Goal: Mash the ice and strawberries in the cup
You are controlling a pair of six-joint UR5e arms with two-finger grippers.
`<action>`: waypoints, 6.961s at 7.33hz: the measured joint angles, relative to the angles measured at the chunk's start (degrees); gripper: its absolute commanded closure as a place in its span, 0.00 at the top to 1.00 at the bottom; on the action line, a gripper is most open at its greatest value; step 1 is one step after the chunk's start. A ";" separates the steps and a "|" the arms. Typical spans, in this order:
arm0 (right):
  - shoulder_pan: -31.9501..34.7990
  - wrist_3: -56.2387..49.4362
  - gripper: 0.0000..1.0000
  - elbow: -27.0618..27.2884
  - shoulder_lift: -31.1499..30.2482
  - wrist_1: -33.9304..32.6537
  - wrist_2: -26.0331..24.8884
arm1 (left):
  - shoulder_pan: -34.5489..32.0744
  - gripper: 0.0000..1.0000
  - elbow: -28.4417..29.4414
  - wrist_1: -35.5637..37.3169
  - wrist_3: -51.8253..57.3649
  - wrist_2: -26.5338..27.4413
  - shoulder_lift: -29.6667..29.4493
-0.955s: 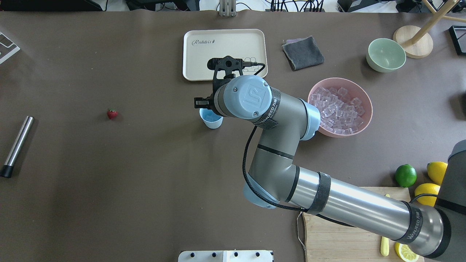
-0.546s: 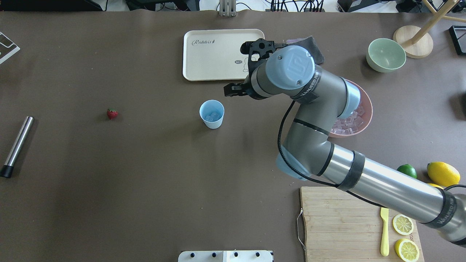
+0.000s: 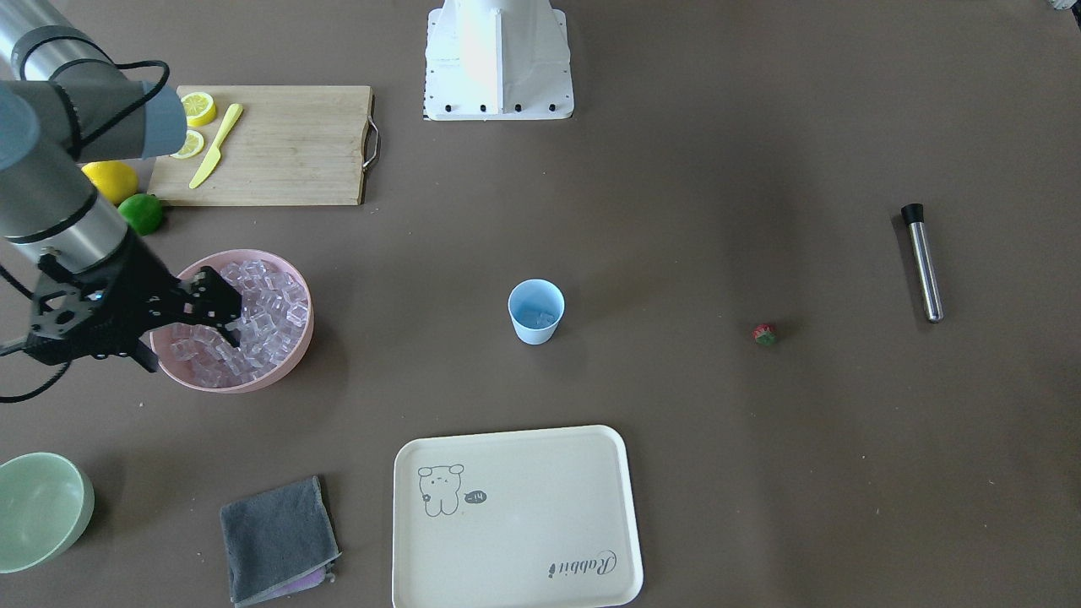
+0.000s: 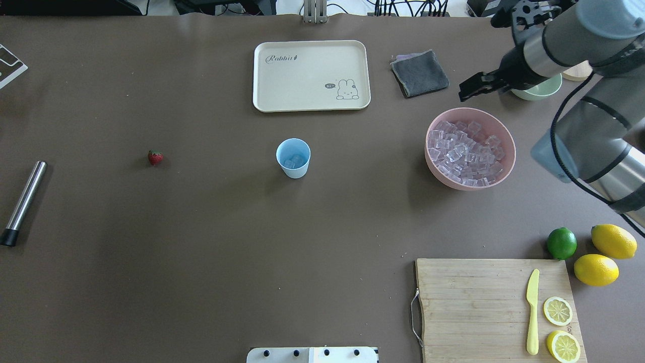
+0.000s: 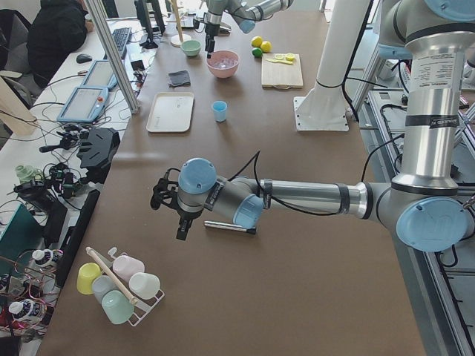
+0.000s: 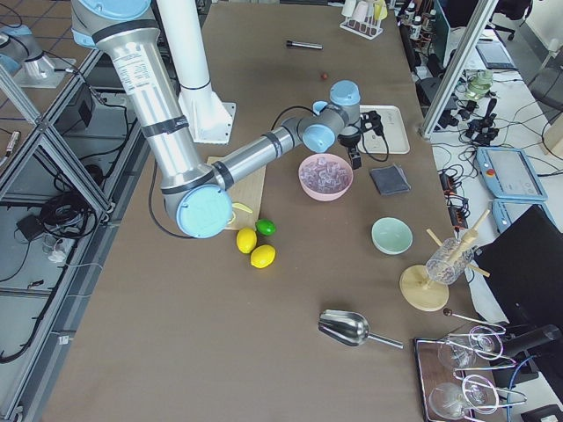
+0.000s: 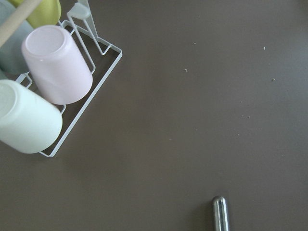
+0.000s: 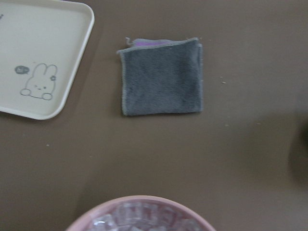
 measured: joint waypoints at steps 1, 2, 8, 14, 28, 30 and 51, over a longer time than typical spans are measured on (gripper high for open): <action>6.83 -7.90 0.98 -0.02 -4.78 -0.07 3.77 | 2.04 0.98 -0.58 0.07 -2.84 1.23 -2.44; 13.38 -14.73 0.98 -0.69 -9.09 -0.12 6.72 | 4.74 0.98 -1.21 0.22 -7.25 2.64 -4.91; 21.07 -30.88 0.98 -6.06 -16.69 -0.07 8.77 | 21.87 0.98 0.77 0.30 -28.55 12.18 -13.77; 25.05 -32.97 0.99 -2.62 -22.13 -0.44 9.98 | 38.25 0.98 3.09 -1.18 -32.99 23.33 -15.39; 30.41 -38.32 0.99 -1.94 -27.56 -1.92 10.37 | 39.21 0.31 5.56 -0.94 -33.68 24.93 -17.56; 30.46 -38.49 0.99 -1.72 -27.68 -1.87 10.38 | 38.48 0.31 4.57 2.84 -34.10 24.50 -22.52; 30.41 -38.53 0.99 -1.66 -27.34 -1.86 10.34 | 29.47 0.97 -4.98 5.22 -31.78 19.15 -10.39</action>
